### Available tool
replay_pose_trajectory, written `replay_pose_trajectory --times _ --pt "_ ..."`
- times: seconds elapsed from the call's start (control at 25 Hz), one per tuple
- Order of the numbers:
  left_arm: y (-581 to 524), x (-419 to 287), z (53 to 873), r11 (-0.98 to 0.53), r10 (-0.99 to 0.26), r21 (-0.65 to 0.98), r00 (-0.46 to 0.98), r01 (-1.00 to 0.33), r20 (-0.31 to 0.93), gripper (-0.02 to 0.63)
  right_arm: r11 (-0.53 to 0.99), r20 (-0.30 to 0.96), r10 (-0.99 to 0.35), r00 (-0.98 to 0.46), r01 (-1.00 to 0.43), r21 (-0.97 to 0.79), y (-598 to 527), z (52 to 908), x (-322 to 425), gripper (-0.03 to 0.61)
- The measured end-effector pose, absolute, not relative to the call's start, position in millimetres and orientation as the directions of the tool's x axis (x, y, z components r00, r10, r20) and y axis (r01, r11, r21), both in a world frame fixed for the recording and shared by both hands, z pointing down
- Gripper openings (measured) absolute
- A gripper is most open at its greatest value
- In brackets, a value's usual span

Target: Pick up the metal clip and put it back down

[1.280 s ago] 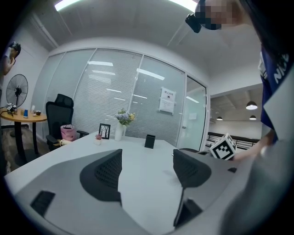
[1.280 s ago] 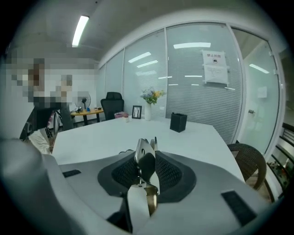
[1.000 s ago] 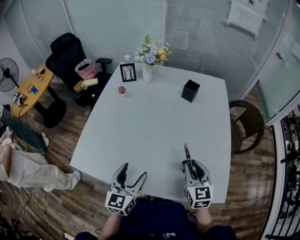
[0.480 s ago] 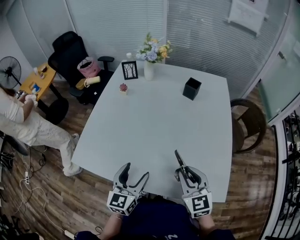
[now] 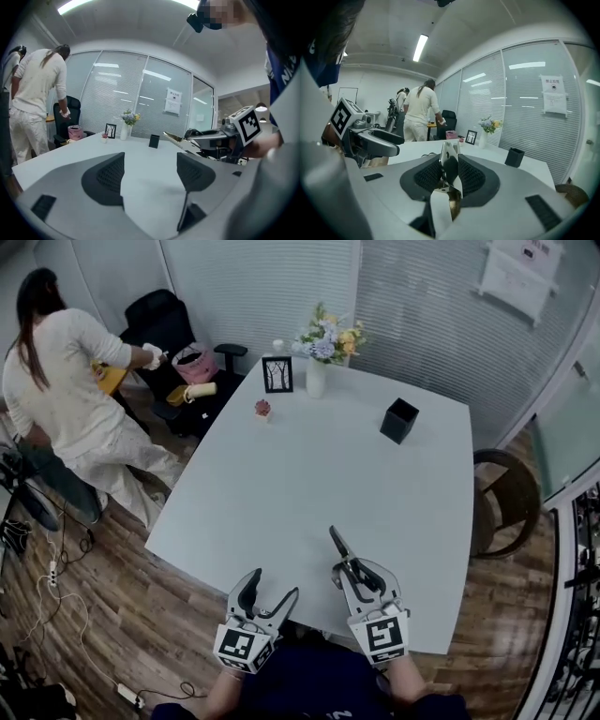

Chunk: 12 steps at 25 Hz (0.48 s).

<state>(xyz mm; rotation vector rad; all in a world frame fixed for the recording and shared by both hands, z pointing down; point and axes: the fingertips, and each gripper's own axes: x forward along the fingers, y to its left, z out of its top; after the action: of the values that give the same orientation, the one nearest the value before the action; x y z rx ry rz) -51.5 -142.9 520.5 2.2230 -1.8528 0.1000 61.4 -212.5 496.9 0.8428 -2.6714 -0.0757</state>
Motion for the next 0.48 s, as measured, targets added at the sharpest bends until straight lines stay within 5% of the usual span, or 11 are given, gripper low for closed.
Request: replay_pose_trajectory --times 0.48 --pt "-159 -110 511 -0.140 -0.966 0.156 0.169 -0.978 0.195 0.337 0.851 0.362 -0.523 -0.771 -0.493 0.180 -253 519 -28 0.112"
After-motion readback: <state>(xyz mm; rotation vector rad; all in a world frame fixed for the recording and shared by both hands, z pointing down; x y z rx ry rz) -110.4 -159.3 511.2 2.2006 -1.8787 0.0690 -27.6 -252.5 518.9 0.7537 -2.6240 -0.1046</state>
